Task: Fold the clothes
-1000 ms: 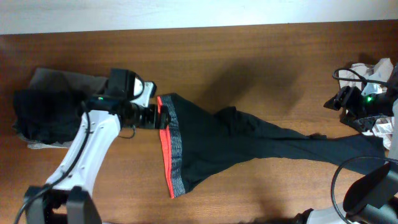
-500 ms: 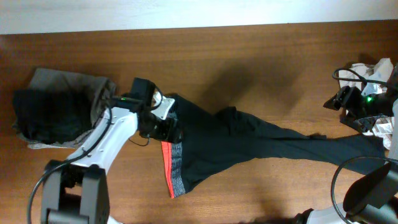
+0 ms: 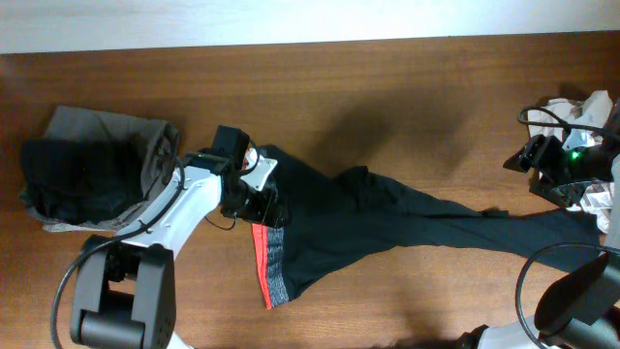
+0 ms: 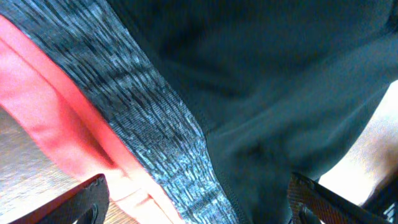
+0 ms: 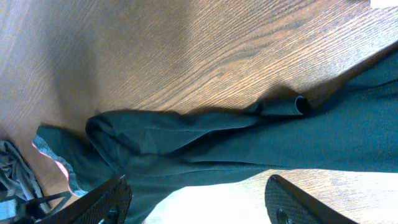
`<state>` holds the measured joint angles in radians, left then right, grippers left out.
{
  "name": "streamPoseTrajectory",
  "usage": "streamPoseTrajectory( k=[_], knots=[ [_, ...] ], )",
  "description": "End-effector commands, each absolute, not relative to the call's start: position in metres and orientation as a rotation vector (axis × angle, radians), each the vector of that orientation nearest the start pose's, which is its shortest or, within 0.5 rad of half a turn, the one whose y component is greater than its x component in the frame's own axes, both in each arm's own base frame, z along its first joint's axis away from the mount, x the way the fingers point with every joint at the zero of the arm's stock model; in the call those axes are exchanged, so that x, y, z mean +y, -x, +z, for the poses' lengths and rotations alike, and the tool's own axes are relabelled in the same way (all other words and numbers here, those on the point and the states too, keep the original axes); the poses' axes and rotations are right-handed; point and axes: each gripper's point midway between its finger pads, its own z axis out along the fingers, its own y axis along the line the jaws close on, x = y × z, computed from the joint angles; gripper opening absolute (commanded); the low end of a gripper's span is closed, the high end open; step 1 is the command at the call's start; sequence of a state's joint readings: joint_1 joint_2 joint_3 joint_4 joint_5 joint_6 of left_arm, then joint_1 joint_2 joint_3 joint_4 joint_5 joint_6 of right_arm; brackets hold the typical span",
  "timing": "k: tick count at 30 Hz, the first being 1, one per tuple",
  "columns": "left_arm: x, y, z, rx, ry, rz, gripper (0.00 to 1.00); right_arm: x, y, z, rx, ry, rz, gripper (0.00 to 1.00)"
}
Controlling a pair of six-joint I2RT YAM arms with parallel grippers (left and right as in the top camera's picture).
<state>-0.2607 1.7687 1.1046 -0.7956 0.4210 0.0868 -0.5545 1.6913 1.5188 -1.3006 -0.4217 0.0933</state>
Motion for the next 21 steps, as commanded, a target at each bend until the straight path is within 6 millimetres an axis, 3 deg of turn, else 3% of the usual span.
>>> streamPoseTrajectory(
  k=[1,4,10,17,18,21],
  knots=[
    [-0.154,-0.285,0.020,2.996,-0.573,-0.712,0.91,-0.109,-0.317,0.172,2.738,-0.853,0.574,0.74],
    [-0.155,-0.286,0.014,2.999,-0.574,-0.720,0.91,-0.109,-0.317,0.172,2.738,-0.853,0.574,0.74],
    [-0.169,-0.287,0.021,2.932,-0.618,-0.845,0.90,-0.109,-0.317,0.172,2.738,-0.853,0.574,0.74],
    [-0.168,-0.287,0.021,2.937,-0.618,-0.838,0.89,-0.109,-0.317,0.172,2.738,-0.853,0.573,0.74],
    [-0.166,-0.287,0.020,2.941,-0.618,-0.820,0.85,-0.109,-0.317,0.172,2.738,-0.853,0.573,0.74],
    [-0.158,-0.292,0.016,2.955,-0.616,-0.727,0.85,-0.110,-0.318,0.172,2.737,-0.852,0.573,0.74]
  ],
)
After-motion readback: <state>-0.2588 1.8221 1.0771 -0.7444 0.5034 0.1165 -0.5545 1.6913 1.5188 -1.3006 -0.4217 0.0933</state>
